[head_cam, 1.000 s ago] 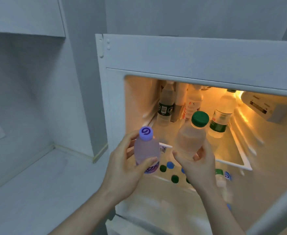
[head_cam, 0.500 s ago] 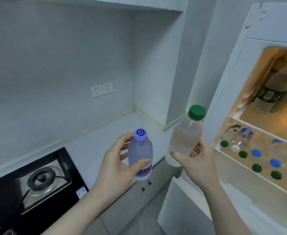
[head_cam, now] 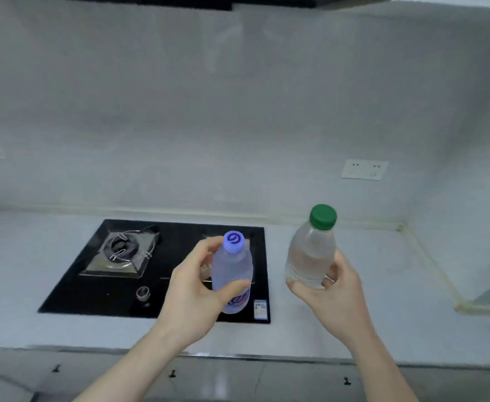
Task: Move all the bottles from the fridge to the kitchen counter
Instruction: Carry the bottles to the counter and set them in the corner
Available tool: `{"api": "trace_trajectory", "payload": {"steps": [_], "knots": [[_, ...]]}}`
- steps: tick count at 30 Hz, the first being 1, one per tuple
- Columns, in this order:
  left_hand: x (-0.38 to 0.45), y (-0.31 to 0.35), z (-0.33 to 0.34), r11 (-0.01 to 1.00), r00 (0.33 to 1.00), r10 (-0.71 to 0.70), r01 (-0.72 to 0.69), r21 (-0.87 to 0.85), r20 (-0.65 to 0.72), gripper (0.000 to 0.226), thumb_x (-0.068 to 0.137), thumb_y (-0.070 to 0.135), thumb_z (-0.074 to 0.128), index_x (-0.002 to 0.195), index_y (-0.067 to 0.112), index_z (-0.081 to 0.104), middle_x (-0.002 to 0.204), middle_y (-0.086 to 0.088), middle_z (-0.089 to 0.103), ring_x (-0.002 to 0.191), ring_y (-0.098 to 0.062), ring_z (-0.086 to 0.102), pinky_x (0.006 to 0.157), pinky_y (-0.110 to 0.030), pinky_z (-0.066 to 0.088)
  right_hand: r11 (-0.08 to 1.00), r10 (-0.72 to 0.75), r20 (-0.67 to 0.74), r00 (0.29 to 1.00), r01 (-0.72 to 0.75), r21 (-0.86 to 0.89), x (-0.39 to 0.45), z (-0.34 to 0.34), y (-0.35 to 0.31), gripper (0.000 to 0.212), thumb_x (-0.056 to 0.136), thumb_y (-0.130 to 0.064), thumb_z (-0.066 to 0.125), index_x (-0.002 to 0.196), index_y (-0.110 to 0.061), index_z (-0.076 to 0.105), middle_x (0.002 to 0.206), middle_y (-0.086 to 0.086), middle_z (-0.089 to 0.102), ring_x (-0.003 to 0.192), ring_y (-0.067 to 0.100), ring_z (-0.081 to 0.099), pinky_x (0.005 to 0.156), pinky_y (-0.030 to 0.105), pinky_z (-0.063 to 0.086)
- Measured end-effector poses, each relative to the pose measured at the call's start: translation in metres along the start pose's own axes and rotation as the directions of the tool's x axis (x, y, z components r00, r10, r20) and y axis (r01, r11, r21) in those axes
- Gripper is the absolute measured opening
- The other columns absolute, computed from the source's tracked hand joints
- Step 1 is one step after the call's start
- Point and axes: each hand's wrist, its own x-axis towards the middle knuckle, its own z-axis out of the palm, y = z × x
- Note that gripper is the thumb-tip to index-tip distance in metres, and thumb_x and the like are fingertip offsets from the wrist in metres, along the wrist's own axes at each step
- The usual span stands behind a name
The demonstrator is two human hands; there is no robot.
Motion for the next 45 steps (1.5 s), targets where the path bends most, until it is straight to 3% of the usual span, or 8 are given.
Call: {"api": "trace_trajectory", "payload": {"steps": [5,10,13,16,21,35,42,45], "knots": [[-0.023,-0.018,-0.052,0.994,0.964,-0.07,0.088,0.06,-0.255,0.064,0.072,0.016,0.092,0.119,0.044,0.06,0.115,0.024,0.068,0.11,-0.002,0.064,0.087,-0.019,0.054,0.998,-0.056,0.28,0.958,0.051,0.027,0.024,0.066,-0.005,0.054,0.069,0.001,0.088,0.108,-0.029,0.066,0.1,-0.013,0.077,0.093,0.007,0.074,0.075,0.016,0.056],[-0.058,-0.031,-0.111,0.982,0.885,-0.105,0.164,0.093,-0.454,0.064,0.072,0.018,0.091,0.122,0.043,0.059,0.118,0.023,0.067,0.111,-0.005,0.064,0.087,-0.023,0.055,0.993,-0.114,0.481,0.869,0.11,0.036,0.027,0.14,-0.025,0.061,0.066,-0.012,0.09,0.109,-0.045,0.062,0.105,-0.014,0.076,0.097,0.008,0.074,0.085,0.034,0.061],[-0.079,-0.036,-0.151,0.975,0.825,-0.097,0.192,0.115,-0.557,0.063,0.071,0.017,0.092,0.12,0.042,0.06,0.118,0.024,0.067,0.112,-0.003,0.062,0.09,-0.024,0.051,0.984,-0.179,0.585,0.791,0.16,0.085,0.019,0.188,-0.044,0.068,0.067,-0.013,0.091,0.1,-0.062,0.058,0.105,-0.019,0.075,0.098,0.003,0.072,0.08,0.023,0.059],[-0.098,-0.044,-0.191,0.972,0.78,-0.095,0.206,0.111,-0.619,0.062,0.071,0.016,0.092,0.118,0.042,0.061,0.119,0.022,0.068,0.111,-0.007,0.063,0.09,-0.027,0.053,0.976,-0.214,0.651,0.728,0.182,0.117,0.006,0.236,-0.062,0.066,0.068,-0.011,0.092,0.103,-0.057,0.06,0.105,-0.019,0.074,0.098,0.001,0.071,0.077,0.018,0.057],[-0.131,-0.063,-0.27,0.97,0.722,-0.091,0.221,0.103,-0.686,0.063,0.071,0.018,0.093,0.119,0.042,0.061,0.118,0.021,0.067,0.109,-0.008,0.064,0.081,-0.017,0.053,0.97,-0.241,0.708,0.664,0.179,0.162,-0.027,0.319,-0.095,0.062,0.069,-0.007,0.091,0.11,-0.042,0.062,0.106,-0.019,0.075,0.098,0.002,0.072,0.077,0.017,0.057],[-0.18,-0.117,-0.448,0.958,0.653,-0.141,0.279,0.064,-0.744,0.064,0.072,0.02,0.092,0.12,0.044,0.059,0.115,0.023,0.065,0.103,-0.012,0.07,0.084,-0.038,0.061,0.973,-0.231,0.78,0.581,0.163,0.166,-0.086,0.509,-0.147,0.056,0.068,-0.013,0.091,0.111,-0.036,0.065,0.105,-0.012,0.076,0.099,0.008,0.073,0.091,0.041,0.06],[-0.167,-0.157,-0.514,0.952,0.604,-0.18,0.306,0.018,-0.776,0.06,0.074,0.015,0.09,0.12,0.039,0.06,0.114,0.023,0.065,0.104,-0.001,0.065,0.075,-0.019,0.058,0.977,-0.206,0.821,0.532,0.159,0.142,-0.076,0.604,-0.157,0.05,0.069,-0.017,0.09,0.109,-0.034,0.067,0.102,-0.013,0.076,0.096,0.005,0.072,0.087,0.038,0.062],[-0.151,-0.183,-0.548,0.938,0.595,-0.2,0.345,0.023,-0.778,0.061,0.074,0.019,0.091,0.122,0.039,0.058,0.118,0.024,0.064,0.105,-0.004,0.064,0.077,-0.021,0.058,0.976,-0.21,0.844,0.494,0.148,0.156,-0.063,0.65,-0.158,0.052,0.07,-0.015,0.09,0.111,-0.039,0.067,0.102,-0.015,0.075,0.095,0.004,0.071,0.084,0.033,0.062]]}}
